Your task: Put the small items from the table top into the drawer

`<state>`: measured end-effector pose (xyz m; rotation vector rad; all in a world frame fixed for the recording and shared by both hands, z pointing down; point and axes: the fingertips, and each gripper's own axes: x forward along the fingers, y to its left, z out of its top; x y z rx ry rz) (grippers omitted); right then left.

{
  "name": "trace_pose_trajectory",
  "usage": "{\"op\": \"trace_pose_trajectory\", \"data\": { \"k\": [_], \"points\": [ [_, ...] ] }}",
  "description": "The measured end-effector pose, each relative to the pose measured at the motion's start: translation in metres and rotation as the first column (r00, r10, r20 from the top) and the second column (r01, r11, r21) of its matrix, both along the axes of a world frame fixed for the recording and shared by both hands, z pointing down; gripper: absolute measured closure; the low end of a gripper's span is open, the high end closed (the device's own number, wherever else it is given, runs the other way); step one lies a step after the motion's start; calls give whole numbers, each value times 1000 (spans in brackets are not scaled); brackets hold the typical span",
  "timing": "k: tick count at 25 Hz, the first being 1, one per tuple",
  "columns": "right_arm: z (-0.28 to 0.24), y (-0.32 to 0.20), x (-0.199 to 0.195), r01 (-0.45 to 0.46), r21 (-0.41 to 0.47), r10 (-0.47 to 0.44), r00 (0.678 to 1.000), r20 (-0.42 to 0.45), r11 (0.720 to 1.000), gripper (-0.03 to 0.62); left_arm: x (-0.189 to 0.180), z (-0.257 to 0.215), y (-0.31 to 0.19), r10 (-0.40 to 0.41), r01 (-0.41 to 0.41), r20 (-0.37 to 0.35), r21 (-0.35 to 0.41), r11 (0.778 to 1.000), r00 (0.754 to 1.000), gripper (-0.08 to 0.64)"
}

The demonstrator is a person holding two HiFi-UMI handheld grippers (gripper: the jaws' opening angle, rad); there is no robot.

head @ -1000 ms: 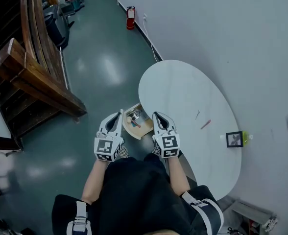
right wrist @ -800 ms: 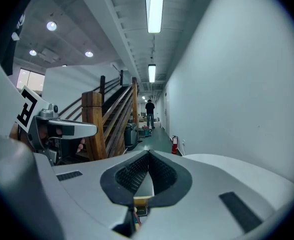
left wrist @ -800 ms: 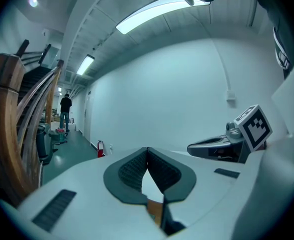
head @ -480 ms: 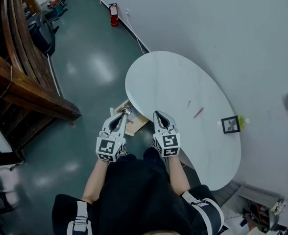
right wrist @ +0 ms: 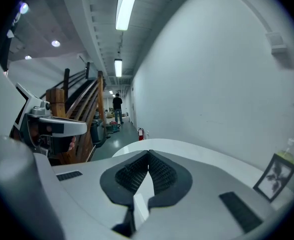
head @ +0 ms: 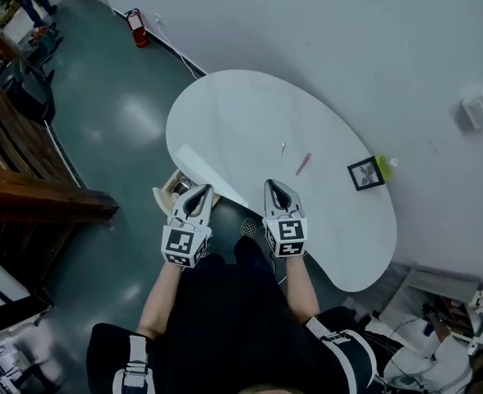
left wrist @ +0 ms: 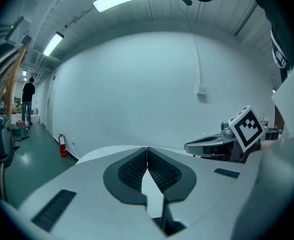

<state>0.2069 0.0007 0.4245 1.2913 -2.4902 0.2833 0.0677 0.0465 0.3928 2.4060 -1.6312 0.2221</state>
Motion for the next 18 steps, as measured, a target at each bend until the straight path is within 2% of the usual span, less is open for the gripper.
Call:
{"op": "trace_pose_trajectory", "data": {
  "k": [8, 12, 18],
  "points": [
    [20, -26, 70, -117, -33, 116, 993, -26, 993, 561, 70, 14, -43, 115, -115, -27, -18, 993, 993, 540],
    [39, -42, 91, -129, -70, 126, 991, -35, 989, 561, 94, 30, -64, 139, -140, -28, -47, 989, 990, 540],
    [77, -79, 106, -120, -131, 114, 992, -51, 984, 561, 115, 61, -102, 160, -159, 7, -92, 983, 987, 540]
  ]
}}
